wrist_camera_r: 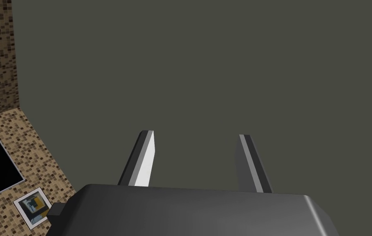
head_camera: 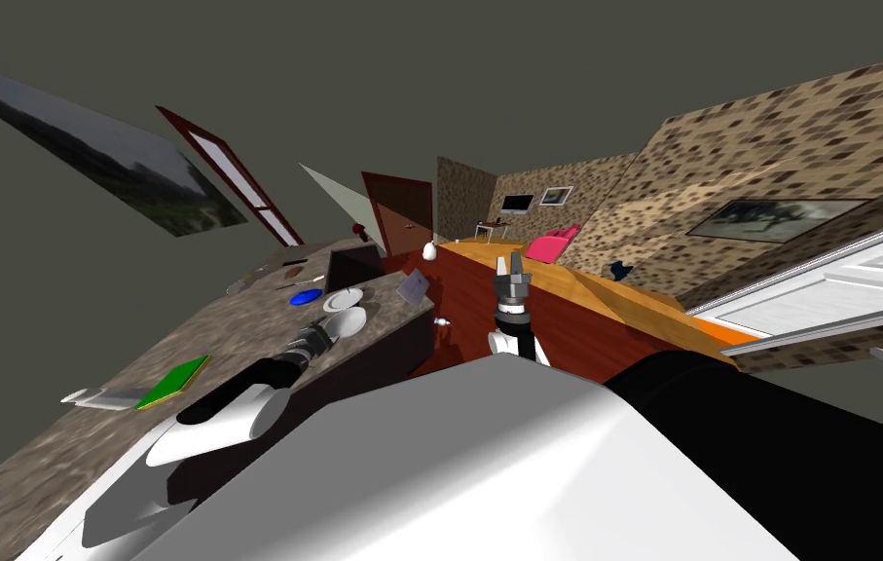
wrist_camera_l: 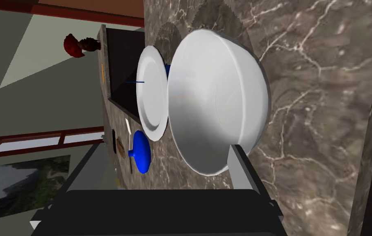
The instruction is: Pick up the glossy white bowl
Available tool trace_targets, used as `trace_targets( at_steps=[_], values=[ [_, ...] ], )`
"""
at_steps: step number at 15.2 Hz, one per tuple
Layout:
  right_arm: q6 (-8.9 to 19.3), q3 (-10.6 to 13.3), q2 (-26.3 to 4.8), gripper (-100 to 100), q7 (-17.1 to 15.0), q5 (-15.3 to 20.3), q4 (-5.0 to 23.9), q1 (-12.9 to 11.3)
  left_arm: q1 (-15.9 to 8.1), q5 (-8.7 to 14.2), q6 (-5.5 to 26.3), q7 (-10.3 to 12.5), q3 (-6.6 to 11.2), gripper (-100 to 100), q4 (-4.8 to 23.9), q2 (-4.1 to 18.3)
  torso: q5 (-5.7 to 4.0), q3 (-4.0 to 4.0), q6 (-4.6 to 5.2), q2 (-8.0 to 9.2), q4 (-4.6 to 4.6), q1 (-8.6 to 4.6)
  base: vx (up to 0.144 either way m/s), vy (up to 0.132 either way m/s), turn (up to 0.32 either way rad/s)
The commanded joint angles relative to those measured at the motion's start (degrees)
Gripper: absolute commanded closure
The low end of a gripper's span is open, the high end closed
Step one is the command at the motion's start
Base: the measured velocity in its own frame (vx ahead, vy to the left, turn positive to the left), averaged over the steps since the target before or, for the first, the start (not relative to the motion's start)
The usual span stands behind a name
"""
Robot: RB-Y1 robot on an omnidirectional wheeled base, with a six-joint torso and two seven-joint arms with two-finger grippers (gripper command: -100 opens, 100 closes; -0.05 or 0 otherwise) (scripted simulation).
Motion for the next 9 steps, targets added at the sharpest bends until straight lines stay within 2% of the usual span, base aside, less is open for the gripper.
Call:
trace_targets(
  at_steps=[1,2,3,5,6,8,9],
  values=[
    [0.0,0.0,0.0,0,0.0,0.0,0.0,0.0,0.09,1.18,2.86,0.9,0.53,-100,0.27,0.87,0.0,0.0,0.0,0.0,0.0,0.0,0.037,-0.055,-0.06],
    [0.0,0.0,0.0,0,0.0,0.0,0.0,0.0,0.09,1.18,3.51,0.9,0.53,-100,0.27,0.87,-0.01,-0.01,-0.01,-0.02,-0.01,-0.02,0.025,-0.034,-0.012],
    [0.0,0.0,0.0,0,0.0,0.0,0.0,0.0,0.1,2.99,4.88,2.02,1.29,-100,0.93,2.29,0.0,0.0,-0.01,0.0,0.0,0.01,0.028,-0.044,-0.045],
    [0.0,0.0,0.0,0,0.0,0.0,0.0,0.0,0.1,2.99,6.94,2.02,1.29,-100,0.93,2.29,0.0,-0.01,0.0,-0.02,0.0,-0.01,0.032,-0.039,-0.04],
    [0.0,0.0,0.0,0,0.0,0.0,0.0,0.0,0.12,4.78,8.51,3.12,2.05,-100,1.57,3.66,0.0,0.0,-0.01,0.0,0.0,0.02,0.038,-0.046,-0.058],
    [0.0,0.0,0.0,0,0.0,0.0,0.0,0.0,0.12,4.78,10.32,3.12,2.05,-100,1.57,3.66,-0.01,-0.02,0.0,-0.03,-0.01,-0.01,0.03,-0.043,-0.034],
    [0.0,0.0,0.0,0,0.0,0.0,0.0,0.0,0.12,6.55,11.95,4.2,2.8,-100,2.21,5.0,0.0,0.0,-0.02,0.0,0.0,0.01,0.029,-0.042,-0.044]
  ],
)
